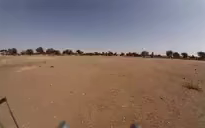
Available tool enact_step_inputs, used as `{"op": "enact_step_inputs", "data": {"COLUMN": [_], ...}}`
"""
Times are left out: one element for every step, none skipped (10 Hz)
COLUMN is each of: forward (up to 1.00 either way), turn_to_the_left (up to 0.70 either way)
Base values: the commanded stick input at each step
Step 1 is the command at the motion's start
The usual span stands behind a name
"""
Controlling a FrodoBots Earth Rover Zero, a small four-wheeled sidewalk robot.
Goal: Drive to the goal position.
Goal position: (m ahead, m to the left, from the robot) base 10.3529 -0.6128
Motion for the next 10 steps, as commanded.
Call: {"op": "enact_step_inputs", "data": {"forward": [0.70,0.70,0.70,0.70,0.70,0.70,0.70,0.70,0.70,0.70], "turn_to_the_left": [0.00,0.00,0.00,0.00,0.00,0.00,0.00,0.00,0.00,0.00]}}
